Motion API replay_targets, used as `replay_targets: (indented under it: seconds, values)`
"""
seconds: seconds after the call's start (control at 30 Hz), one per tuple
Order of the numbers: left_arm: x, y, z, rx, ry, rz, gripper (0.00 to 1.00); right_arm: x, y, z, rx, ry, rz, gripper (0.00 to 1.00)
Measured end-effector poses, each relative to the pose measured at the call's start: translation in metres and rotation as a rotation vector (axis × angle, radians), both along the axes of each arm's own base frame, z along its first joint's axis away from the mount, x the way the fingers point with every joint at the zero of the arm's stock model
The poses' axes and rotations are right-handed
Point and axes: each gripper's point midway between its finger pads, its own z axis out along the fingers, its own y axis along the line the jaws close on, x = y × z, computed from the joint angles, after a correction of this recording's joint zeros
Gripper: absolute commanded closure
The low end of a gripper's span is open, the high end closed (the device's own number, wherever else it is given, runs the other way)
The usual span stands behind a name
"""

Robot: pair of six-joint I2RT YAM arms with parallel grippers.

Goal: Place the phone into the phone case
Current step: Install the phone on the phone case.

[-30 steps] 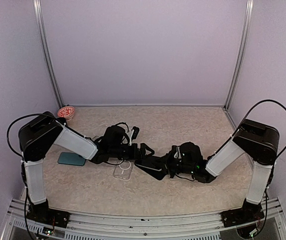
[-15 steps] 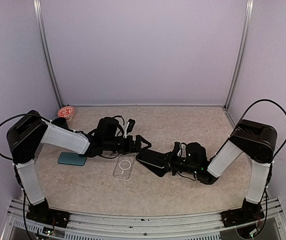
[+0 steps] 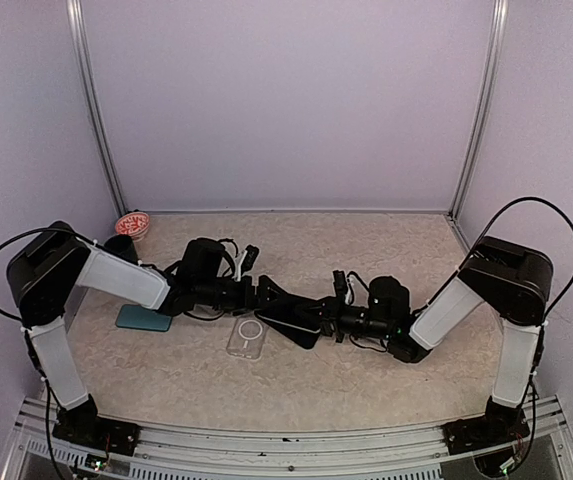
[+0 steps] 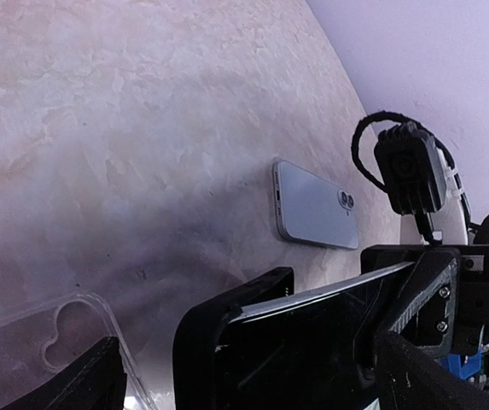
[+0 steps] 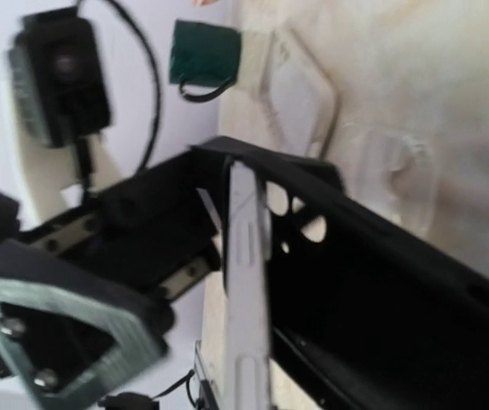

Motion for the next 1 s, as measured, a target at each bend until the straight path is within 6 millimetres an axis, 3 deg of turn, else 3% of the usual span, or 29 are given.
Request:
replay_targets:
  seconds: [0.37, 0.67, 1.0]
  values:
    - [-0.023, -0.005, 0.006, -0.121, 0.038, -0.074, 0.07, -0.009, 0.007, -0.011, 0.032, 0.000, 0.070, 1.00]
    - [-0.024, -0.005, 0.012, -0.166, 0.054, -0.075, 0.15, -0.010, 0.009, -0.008, 0.070, -0.006, 0.085, 1.00]
    - [-0.025, -0.004, 0.011, -0.170, 0.076, -0.070, 0.33, -0.011, 0.011, -0.005, 0.098, -0.020, 0.111, 1.00]
